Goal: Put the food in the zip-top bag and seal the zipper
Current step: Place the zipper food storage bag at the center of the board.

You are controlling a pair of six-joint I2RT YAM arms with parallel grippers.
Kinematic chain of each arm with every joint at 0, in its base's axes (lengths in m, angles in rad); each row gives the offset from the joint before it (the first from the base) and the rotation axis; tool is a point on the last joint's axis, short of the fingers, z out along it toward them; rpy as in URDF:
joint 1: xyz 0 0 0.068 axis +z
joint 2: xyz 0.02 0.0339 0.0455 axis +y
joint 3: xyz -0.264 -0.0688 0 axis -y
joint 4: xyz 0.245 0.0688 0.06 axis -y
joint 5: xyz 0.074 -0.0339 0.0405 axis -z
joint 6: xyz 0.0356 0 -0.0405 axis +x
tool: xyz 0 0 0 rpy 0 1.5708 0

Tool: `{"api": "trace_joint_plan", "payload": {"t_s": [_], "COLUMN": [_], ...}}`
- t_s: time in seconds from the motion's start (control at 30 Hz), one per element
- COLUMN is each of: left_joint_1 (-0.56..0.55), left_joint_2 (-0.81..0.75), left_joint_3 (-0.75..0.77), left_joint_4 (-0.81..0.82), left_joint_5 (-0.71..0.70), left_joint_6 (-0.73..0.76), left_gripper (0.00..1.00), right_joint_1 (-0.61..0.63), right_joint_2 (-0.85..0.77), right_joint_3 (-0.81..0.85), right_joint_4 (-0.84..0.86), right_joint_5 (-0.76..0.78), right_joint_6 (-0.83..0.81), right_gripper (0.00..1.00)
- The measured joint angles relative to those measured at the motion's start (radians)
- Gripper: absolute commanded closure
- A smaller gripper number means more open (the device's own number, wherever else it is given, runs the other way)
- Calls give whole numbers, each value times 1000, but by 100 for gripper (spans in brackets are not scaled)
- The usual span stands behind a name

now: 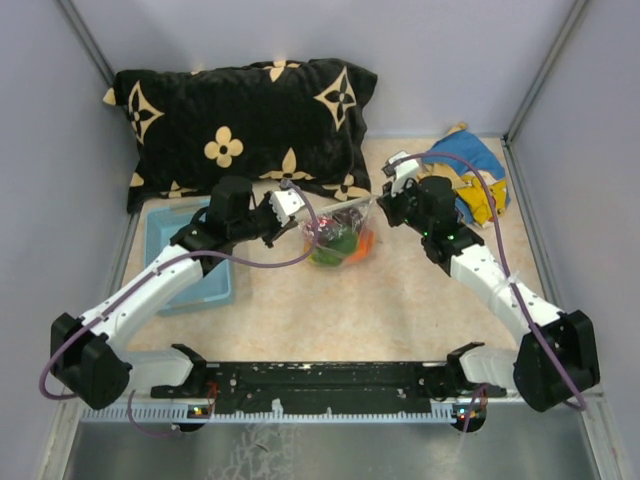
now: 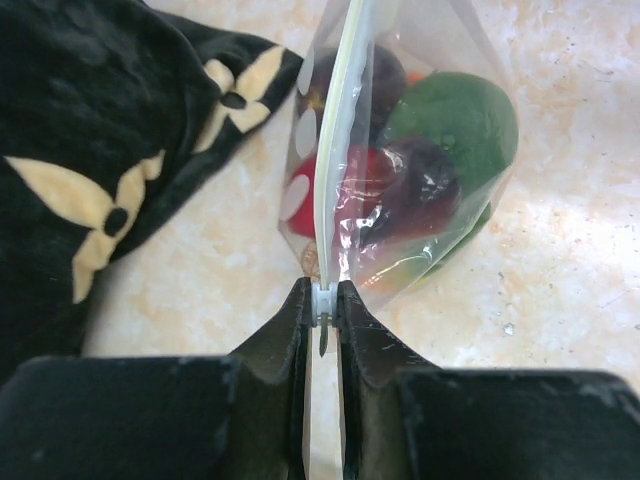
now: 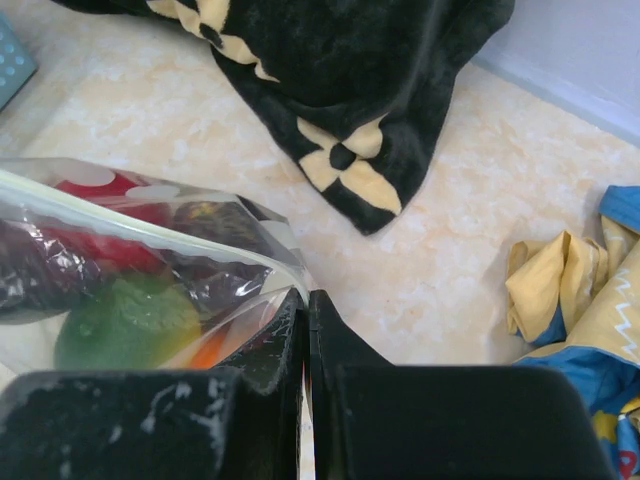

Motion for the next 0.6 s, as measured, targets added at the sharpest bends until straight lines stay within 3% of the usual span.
{"api": "trace_joint_plan", "payload": {"t_s": [0.1, 0.2, 0.33, 0.6], "left_joint_1": [1, 1, 1, 2], "left_joint_2": [43, 51, 14, -332], "left_joint_3": [18, 28, 26, -100], "left_joint_4": [-14, -24, -25, 16], "left_joint_5": [5, 12, 7, -102], "left_joint_6": [-64, -133, -246, -491], "left_gripper": [75, 60, 44, 32], "right_joint_1": [-9, -10, -11, -11], "right_joint_2": [-25, -82, -181, -473], "right_joint_3": [-21, -48, -51, -51], "right_joint_4": [-14, -58, -121, -233], "right_joint_5": [-16, -20, -10, 58], "right_joint_6": [31, 60, 99, 182], "right_gripper": [69, 49, 30, 29]}}
